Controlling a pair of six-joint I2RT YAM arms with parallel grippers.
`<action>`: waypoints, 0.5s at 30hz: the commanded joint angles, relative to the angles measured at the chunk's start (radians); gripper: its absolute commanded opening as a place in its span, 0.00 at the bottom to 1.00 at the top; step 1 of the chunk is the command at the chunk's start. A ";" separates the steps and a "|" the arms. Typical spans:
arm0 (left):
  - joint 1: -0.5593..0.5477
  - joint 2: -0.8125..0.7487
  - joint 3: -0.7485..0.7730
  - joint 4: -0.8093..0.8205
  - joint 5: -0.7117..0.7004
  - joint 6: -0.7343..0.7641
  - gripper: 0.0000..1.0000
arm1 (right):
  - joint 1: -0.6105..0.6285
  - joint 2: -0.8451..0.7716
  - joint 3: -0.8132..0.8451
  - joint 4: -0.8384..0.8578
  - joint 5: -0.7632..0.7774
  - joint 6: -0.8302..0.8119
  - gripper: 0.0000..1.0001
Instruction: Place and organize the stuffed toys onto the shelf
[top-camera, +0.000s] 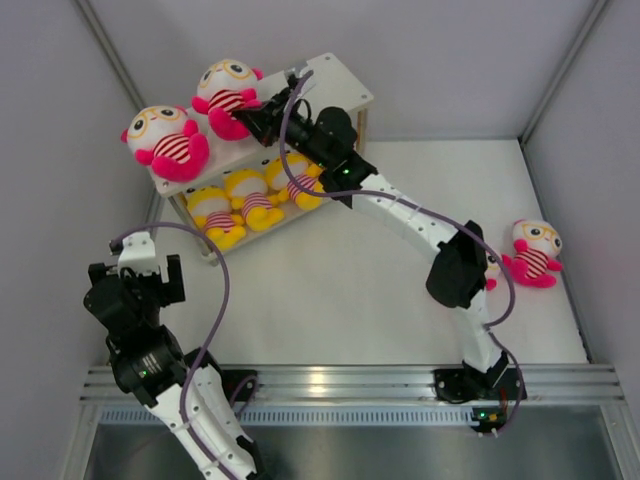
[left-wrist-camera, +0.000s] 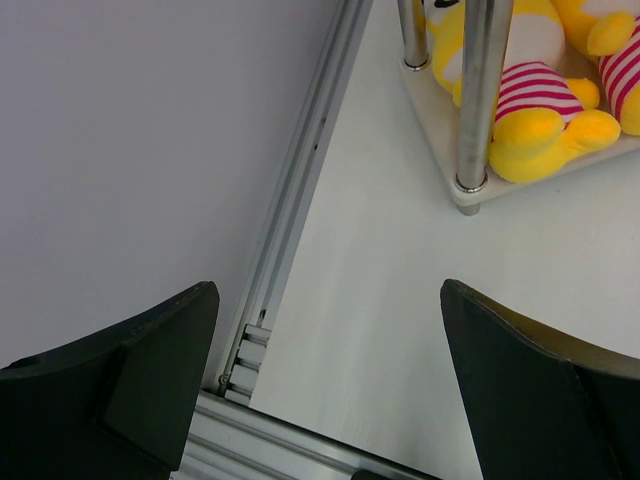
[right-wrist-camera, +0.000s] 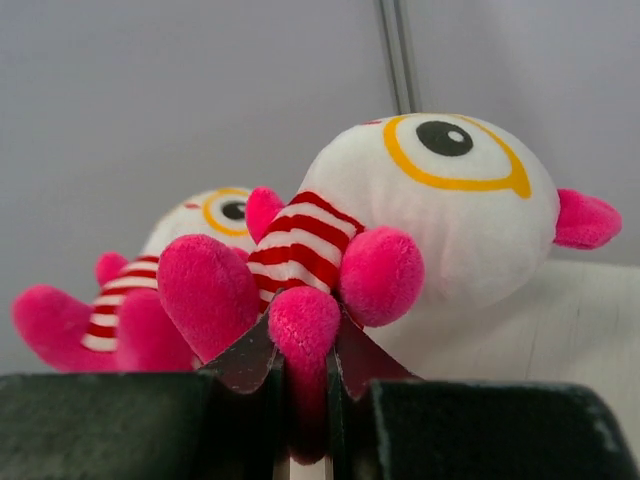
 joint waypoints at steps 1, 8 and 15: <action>-0.012 0.005 -0.002 0.088 -0.015 -0.003 0.99 | -0.011 0.049 0.118 0.002 0.026 0.070 0.00; -0.013 0.004 -0.008 0.088 -0.002 -0.002 0.99 | -0.010 0.043 0.081 0.012 0.034 0.076 0.00; -0.013 0.000 -0.020 0.086 -0.027 0.009 0.99 | -0.020 -0.006 0.021 -0.007 -0.023 0.064 0.09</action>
